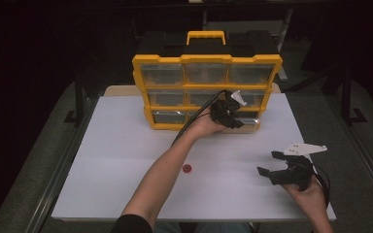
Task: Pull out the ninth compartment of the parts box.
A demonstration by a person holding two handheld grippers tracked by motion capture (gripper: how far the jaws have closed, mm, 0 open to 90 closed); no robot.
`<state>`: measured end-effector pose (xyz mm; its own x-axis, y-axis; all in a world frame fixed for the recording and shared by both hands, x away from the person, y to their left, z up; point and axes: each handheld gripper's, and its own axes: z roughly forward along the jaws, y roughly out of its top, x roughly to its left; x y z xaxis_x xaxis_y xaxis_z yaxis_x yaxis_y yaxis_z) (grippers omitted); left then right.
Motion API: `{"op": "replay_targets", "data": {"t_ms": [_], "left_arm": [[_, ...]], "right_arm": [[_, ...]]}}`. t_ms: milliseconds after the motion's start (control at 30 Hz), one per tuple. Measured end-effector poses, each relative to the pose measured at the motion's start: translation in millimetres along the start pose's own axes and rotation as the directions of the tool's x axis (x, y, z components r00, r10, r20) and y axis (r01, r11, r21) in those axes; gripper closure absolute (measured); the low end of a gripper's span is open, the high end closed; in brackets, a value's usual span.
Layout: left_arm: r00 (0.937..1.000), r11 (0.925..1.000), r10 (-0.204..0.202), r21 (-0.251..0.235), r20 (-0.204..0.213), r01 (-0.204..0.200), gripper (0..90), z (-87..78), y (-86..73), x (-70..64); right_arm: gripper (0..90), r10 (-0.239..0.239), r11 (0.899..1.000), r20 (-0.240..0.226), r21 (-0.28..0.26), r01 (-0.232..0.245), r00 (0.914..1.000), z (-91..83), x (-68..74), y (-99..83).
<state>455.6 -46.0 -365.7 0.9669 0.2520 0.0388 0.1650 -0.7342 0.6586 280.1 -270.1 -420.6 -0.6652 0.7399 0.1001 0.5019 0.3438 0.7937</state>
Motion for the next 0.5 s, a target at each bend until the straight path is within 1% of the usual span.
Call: {"op": "replay_targets", "data": {"t_ms": [100, 167, 233, 333, 367, 400, 500], "left_arm": [[1.0000, 1.0000, -0.002, 0.000, 0.006, 0.002, 66.1, 0.4, -0.9, 1.5], [0.9999, 1.0000, 0.006, 0.006, 0.009, -0.006, 66.3, 0.2, -1.2, 2.4], [0.9997, 0.9998, -0.008, -0.017, 0.024, 0.008, 67.3, -0.3, -2.1, 2.6], [0.9987, 0.9994, -0.020, -0.026, 0.046, 0.022, 68.2, -1.5, -3.5, 4.3], [0.9982, 0.9995, -0.019, -0.026, 0.057, 0.020, 69.1, -1.7, -3.6, 3.8], [0.9981, 0.9996, -0.005, -0.027, 0.061, 0.007, 70.3, -2.1, -3.6, 3.7], [0.9968, 0.9998, 0.007, -0.019, 0.080, -0.005, 71.3, -3.2, -3.9, 3.2]], "right_arm": [[14.9, 0.000, 1.000, -0.001, 0.000, 0.000, 1.0000, 0.1, -0.1, -0.1], [14.9, 0.001, 1.000, -0.002, 0.000, -0.001, 1.0000, 0.3, -0.1, -0.1], [15.0, -0.001, 1.000, -0.003, 0.000, 0.001, 1.0000, 0.6, 0.0, -0.2], [14.9, 0.006, 1.000, -0.005, 0.001, -0.006, 1.0000, -0.2, 0.0, -0.4], [15.0, 0.004, 1.000, -0.006, -0.002, -0.004, 1.0000, -0.3, -0.4, -0.5], [14.9, 0.008, 1.000, -0.005, -0.003, -0.008, 1.0000, -0.6, -0.3, -0.5], [14.9, 0.006, 1.000, -0.004, -0.005, -0.006, 1.0000, -1.2, -0.6, -1.0]]}}
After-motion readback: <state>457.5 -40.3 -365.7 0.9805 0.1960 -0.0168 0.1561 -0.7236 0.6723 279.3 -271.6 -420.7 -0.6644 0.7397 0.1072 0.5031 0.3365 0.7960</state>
